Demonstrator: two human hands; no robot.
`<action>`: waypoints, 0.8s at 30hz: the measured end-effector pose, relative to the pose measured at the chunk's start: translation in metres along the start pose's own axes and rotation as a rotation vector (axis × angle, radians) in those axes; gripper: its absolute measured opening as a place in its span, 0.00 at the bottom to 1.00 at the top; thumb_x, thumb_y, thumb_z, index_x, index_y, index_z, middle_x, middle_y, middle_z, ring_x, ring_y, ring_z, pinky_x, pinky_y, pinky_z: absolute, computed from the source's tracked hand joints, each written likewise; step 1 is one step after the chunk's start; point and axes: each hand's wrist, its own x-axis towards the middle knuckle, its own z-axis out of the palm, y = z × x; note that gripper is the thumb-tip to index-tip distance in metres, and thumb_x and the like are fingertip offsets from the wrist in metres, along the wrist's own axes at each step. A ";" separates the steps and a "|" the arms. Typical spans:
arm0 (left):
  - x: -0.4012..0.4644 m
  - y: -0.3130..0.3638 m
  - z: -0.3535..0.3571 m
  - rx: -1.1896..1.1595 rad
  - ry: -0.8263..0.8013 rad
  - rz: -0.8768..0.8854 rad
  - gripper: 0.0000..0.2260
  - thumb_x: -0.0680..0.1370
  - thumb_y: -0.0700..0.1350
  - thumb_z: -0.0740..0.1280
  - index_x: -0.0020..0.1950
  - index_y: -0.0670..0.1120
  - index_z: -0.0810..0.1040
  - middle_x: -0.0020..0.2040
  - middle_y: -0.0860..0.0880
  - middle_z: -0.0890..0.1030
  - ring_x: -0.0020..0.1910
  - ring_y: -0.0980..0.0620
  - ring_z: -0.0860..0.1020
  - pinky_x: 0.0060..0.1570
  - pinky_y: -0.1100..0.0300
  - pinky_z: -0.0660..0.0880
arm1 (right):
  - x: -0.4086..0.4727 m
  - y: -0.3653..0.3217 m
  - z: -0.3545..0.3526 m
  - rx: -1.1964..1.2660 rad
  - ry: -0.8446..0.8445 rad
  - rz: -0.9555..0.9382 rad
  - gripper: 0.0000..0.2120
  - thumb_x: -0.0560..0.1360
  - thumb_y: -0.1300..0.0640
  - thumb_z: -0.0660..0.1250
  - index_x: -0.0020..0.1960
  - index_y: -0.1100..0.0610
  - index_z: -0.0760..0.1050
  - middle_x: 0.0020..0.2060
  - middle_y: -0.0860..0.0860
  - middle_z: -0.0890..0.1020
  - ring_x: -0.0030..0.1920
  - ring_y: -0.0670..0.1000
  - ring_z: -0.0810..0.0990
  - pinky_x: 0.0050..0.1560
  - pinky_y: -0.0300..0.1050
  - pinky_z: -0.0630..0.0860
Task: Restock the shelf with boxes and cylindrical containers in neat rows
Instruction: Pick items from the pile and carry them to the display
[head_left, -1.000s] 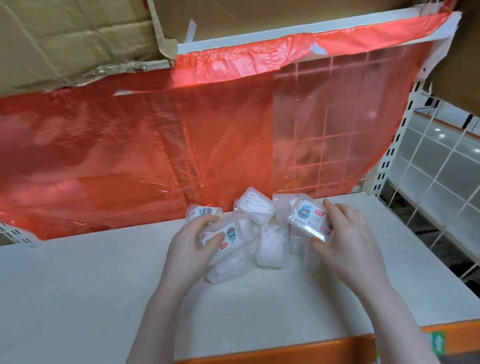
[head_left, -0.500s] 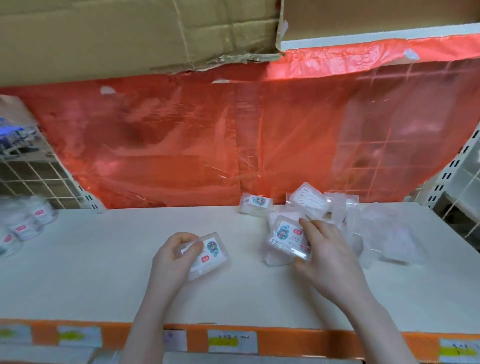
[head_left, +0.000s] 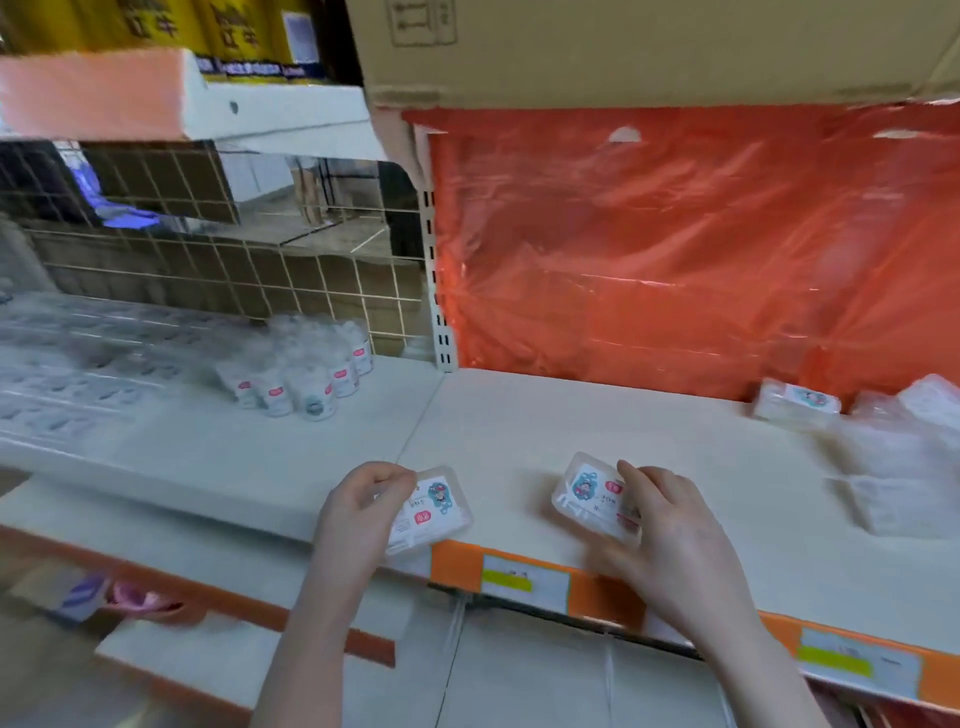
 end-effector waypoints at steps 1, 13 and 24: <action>0.004 -0.002 -0.014 -0.006 0.012 -0.004 0.04 0.74 0.41 0.70 0.39 0.46 0.79 0.37 0.48 0.80 0.33 0.54 0.78 0.28 0.66 0.72 | 0.003 -0.015 0.005 0.004 -0.008 -0.011 0.36 0.51 0.57 0.79 0.58 0.62 0.76 0.46 0.53 0.79 0.45 0.58 0.79 0.42 0.46 0.78; 0.064 -0.014 -0.137 0.264 0.073 0.198 0.05 0.77 0.46 0.66 0.41 0.54 0.77 0.44 0.55 0.80 0.44 0.64 0.78 0.38 0.68 0.72 | 0.069 -0.143 0.054 0.059 -0.022 -0.169 0.35 0.50 0.62 0.78 0.57 0.65 0.77 0.45 0.56 0.80 0.44 0.61 0.80 0.40 0.50 0.79; 0.150 -0.035 -0.181 0.613 -0.125 0.223 0.08 0.76 0.47 0.68 0.47 0.61 0.74 0.52 0.51 0.75 0.48 0.59 0.74 0.45 0.75 0.67 | 0.138 -0.205 0.103 0.154 -0.010 -0.149 0.34 0.59 0.61 0.75 0.65 0.61 0.72 0.52 0.54 0.78 0.54 0.58 0.75 0.49 0.47 0.74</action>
